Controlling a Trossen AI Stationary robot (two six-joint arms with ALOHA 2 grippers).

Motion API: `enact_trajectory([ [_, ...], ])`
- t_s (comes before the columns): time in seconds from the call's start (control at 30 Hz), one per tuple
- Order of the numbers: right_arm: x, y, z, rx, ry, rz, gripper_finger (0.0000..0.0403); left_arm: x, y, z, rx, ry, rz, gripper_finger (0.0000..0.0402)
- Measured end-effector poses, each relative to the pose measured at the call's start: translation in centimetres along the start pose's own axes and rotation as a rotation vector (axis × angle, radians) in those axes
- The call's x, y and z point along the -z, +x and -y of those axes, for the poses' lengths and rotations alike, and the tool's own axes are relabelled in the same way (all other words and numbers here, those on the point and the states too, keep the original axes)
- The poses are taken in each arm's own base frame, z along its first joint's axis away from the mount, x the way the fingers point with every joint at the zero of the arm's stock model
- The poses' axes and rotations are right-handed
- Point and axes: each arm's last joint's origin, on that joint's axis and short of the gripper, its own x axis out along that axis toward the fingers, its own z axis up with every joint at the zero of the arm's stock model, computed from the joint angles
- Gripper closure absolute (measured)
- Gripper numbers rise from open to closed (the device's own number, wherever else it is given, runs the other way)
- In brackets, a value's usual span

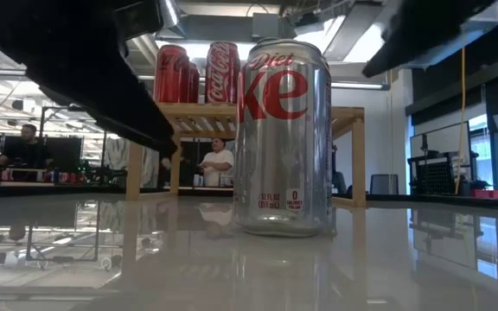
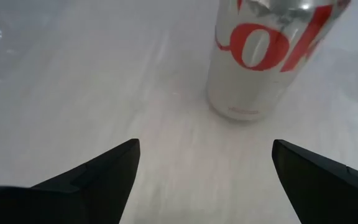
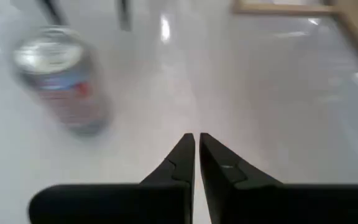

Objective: Place canned beverage on shelf
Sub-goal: Put the silver soda can on the shelf aligned with the other silver soda can

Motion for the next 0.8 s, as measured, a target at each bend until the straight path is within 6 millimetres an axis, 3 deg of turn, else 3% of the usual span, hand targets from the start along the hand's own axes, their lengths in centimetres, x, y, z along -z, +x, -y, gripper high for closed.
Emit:
enact_trajectory([
  [0.2,3.2,-0.2,-4.0,-0.216,0.061,0.112,0.0384,0.8,-0.2,1.1,0.02,-0.025,0.017,0.0046],
  [0.4,3.4,0.0,-4.9,-0.303,0.099,0.114,0.0367,1.3,0.3,1.7,0.029,-0.056,0.042,0.0046],
  [0.53,4.2,1.3,-5.7,-0.317,0.097,0.039,0.0294,1.6,0.6,1.7,0.027,-0.059,0.038,0.0046],
  [0.8,5.7,4.6,-7.2,-0.215,0.098,0.017,0.0079,2.7,1.7,1.6,-0.003,-0.04,0.004,0.0046],
])
